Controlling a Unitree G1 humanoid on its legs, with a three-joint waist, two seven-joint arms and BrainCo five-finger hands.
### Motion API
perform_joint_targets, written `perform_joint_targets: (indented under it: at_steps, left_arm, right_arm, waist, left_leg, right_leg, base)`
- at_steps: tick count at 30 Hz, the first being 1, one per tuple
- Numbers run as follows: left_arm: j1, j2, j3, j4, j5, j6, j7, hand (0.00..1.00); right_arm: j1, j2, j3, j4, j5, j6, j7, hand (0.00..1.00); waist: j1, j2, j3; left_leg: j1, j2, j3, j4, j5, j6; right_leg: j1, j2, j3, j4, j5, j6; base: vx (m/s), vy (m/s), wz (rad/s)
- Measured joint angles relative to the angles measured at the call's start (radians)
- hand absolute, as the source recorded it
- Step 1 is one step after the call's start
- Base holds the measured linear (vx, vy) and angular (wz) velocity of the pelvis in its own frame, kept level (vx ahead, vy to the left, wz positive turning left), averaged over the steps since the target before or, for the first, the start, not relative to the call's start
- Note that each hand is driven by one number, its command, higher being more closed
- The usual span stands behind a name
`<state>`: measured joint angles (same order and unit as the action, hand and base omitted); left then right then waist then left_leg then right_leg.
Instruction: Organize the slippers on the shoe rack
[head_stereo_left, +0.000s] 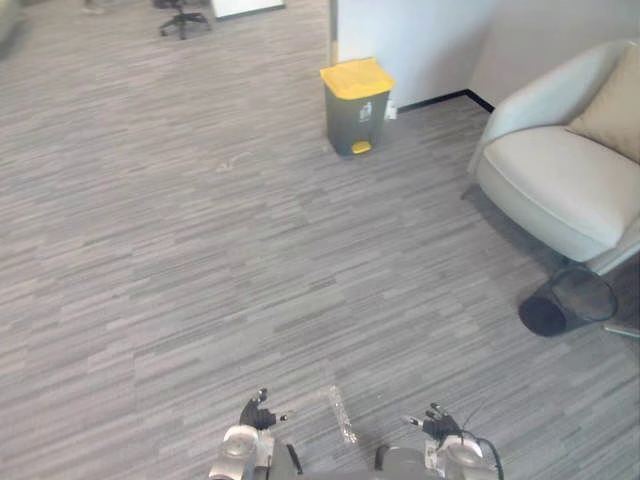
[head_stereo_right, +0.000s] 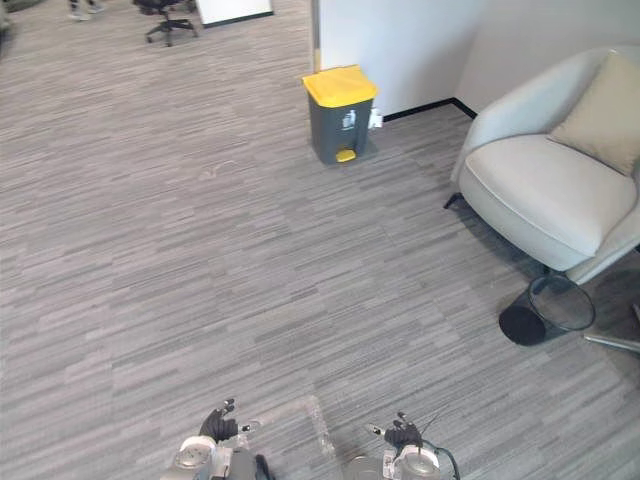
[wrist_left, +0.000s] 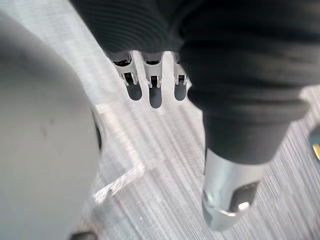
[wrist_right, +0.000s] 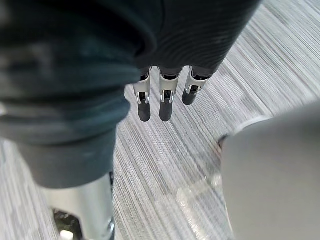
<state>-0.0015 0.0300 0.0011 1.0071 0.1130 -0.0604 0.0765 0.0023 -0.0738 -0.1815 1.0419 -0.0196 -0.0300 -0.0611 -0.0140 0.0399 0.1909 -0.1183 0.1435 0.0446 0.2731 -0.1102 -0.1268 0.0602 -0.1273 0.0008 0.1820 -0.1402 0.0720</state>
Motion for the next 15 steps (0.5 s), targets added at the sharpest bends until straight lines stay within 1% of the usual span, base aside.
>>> perform_joint_targets:
  at_steps: [1, 2, 3, 4, 5, 6, 7, 8, 9, 10, 11, 12, 13, 14, 15]
  left_arm:
    - [-0.011, 0.026, -0.004, 0.009, -0.005, 0.003, 0.003, 0.0]
    - [-0.017, 0.062, -0.027, 0.01, -0.015, 0.003, 0.007, 0.0]
    - [-0.022, 0.075, -0.039, 0.018, -0.019, 0.003, 0.006, 0.0]
    - [-0.024, 0.077, -0.049, 0.028, -0.019, 0.008, 0.006, 0.0]
    - [-0.014, 0.083, -0.062, 0.033, -0.019, 0.008, 0.005, 0.0]
    - [-0.012, 0.085, -0.06, 0.039, -0.023, 0.008, 0.004, 0.0]
    - [-0.013, 0.089, -0.063, 0.046, -0.023, 0.009, 0.003, 0.0]
    - [-0.02, 0.09, -0.067, 0.046, -0.023, 0.009, 0.003, 0.0]
    - [-0.018, 0.089, -0.064, 0.048, -0.023, 0.011, 0.004, 0.0]
    - [-0.016, 0.086, -0.064, 0.048, -0.024, 0.013, 0.004, 0.0]
    - [-0.012, 0.086, -0.06, 0.047, -0.026, 0.014, 0.004, 0.0]
    - [-0.006, 0.085, -0.058, 0.047, -0.026, 0.02, 0.004, 0.0]
    - [-0.008, 0.084, -0.057, 0.047, -0.026, 0.023, 0.004, 0.0]
    - [-0.011, 0.082, -0.056, 0.046, -0.026, 0.024, 0.004, 0.0]
    - [-0.017, 0.077, -0.052, 0.046, -0.027, 0.024, 0.003, 0.0]
  right_arm:
    - [0.0, 0.017, 0.007, 0.001, 0.004, 0.004, -0.001, 0.0]
    - [0.003, 0.038, 0.006, 0.001, 0.001, 0.001, 0.0, 0.0]
    - [0.006, 0.042, 0.004, 0.002, 0.0, 0.0, 0.001, 0.0]
    - [0.009, 0.04, -0.003, 0.001, 0.0, 0.001, 0.0, 0.0]
    - [0.009, 0.043, -0.004, 0.0, 0.0, 0.001, 0.0, 0.0]
    - [0.009, 0.048, -0.003, 0.0, 0.0, 0.001, 0.0, 0.0]
    - [0.006, 0.05, 0.003, -0.002, 0.0, 0.0, 0.001, 0.0]
    - [0.006, 0.047, 0.003, -0.003, 0.0, 0.001, 0.001, 0.0]
    - [0.002, 0.039, 0.011, -0.002, 0.0, 0.0, 0.0, 0.0]
    - [-0.001, 0.03, 0.022, -0.002, 0.0, 0.0, 0.001, 0.0]
    - [-0.011, 0.017, 0.032, -0.003, 0.0, 0.004, -0.001, 0.0]
    - [-0.011, 0.012, 0.034, -0.008, 0.0, 0.001, 0.0, 0.0]
    - [-0.011, 0.009, 0.032, -0.008, 0.0, -0.001, -0.001, 0.0]
    - [-0.01, 0.003, 0.032, -0.014, 0.001, -0.003, -0.001, 0.0]
    - [-0.009, -0.008, 0.032, -0.021, -0.001, -0.009, -0.001, 0.0]
  waist:
    - [-0.001, -0.033, -0.008]
    - [-0.017, -0.055, -0.011]
    - [-0.019, -0.074, -0.012]
    - [-0.017, -0.075, -0.013]
    - [-0.015, -0.072, -0.013]
    - [-0.015, -0.075, -0.015]
    - [-0.006, -0.078, -0.022]
    - [-0.008, -0.079, -0.022]
    - [-0.002, -0.062, -0.022]
    - [-0.001, -0.051, -0.026]
    - [0.0, -0.042, -0.023]
    - [-0.009, -0.038, -0.021]
    - [-0.014, -0.036, -0.019]
    - [-0.017, -0.031, -0.018]
    - [-0.024, -0.017, -0.012]
  left_leg:
    - [0.005, -0.031, 0.004, 0.016, -0.008, 0.001]
    - [0.002, -0.057, -0.002, 0.027, -0.02, 0.008]
    - [-0.002, -0.065, 0.003, 0.051, -0.025, 0.013]
    - [0.019, -0.069, 0.033, 0.06, -0.053, 0.034]
    - [0.04, -0.07, 0.072, 0.057, -0.075, 0.054]
    - [0.048, -0.07, 0.107, 0.048, -0.081, 0.063]
    - [0.053, -0.073, 0.158, 0.027, -0.082, 0.064]
    - [0.057, -0.066, 0.203, 0.011, -0.086, 0.07]
    - [0.058, -0.047, 0.257, -0.001, -0.083, 0.075]
    - [0.062, -0.033, 0.307, -0.017, -0.078, 0.083]
    - [0.084, -0.029, 0.377, -0.047, -0.069, 0.096]
    - [0.103, -0.03, 0.42, -0.057, -0.067, 0.098]
    - [0.118, -0.03, 0.447, -0.057, -0.067, 0.098]
    - [0.136, -0.031, 0.453, -0.055, -0.068, 0.098]
    - [0.157, -0.038, 0.438, -0.06, -0.071, 0.093]
  right_leg:
    - [0.003, -0.031, 0.015, -0.027, 0.006, 0.021]
    - [-0.006, -0.026, 0.027, -0.042, 0.028, 0.037]
    - [-0.006, -0.03, 0.029, -0.047, 0.03, 0.034]
    - [-0.008, -0.034, 0.054, -0.046, 0.052, 0.034]
    - [-0.017, -0.035, 0.104, -0.046, 0.066, 0.037]
    - [-0.032, -0.039, 0.134, -0.046, 0.075, 0.047]
    - [-0.069, -0.044, 0.169, -0.047, 0.092, 0.049]
    - [-0.101, -0.043, 0.167, -0.053, 0.124, 0.055]
    - [-0.13, -0.039, 0.112, -0.073, 0.173, 0.038]
    - [-0.142, -0.037, 0.047, -0.084, 0.192, 0.018]
    - [-0.179, -0.056, -0.143, -0.029, 0.172, -0.021]
    - [-0.184, -0.081, -0.32, 0.02, 0.12, -0.051]
    - [-0.181, -0.094, -0.418, 0.045, 0.087, -0.07]
    - [-0.18, -0.099, -0.441, 0.055, 0.088, -0.071]
    - [-0.175, -0.09, -0.445, 0.057, 0.096, -0.06]
  base:
    - [0.23, 0.315, -0.84]
    - [0.24, 0.285, -0.51]
    - [0.15, 0.18, -0.67]
    - [0.11, 0.208, -0.86]
    - [0.08, 0.259, -1.06]
    - [0.05, 0.307, -1.18]
    - [0.01, 0.212, -1.21]
    - [-0.04, 0.161, -1.51]
    - [-0.08, 0.092, -1.41]
    - [-0.13, 0.099, -1.69]
    - [-0.14, 0.054, -1.5]
    - [-0.13, 0.029, -1.44]
    - [-0.09, -0.021, -0.99]
    - [-0.1, -0.039, -0.85]
    - [-0.08, -0.065, -0.68]
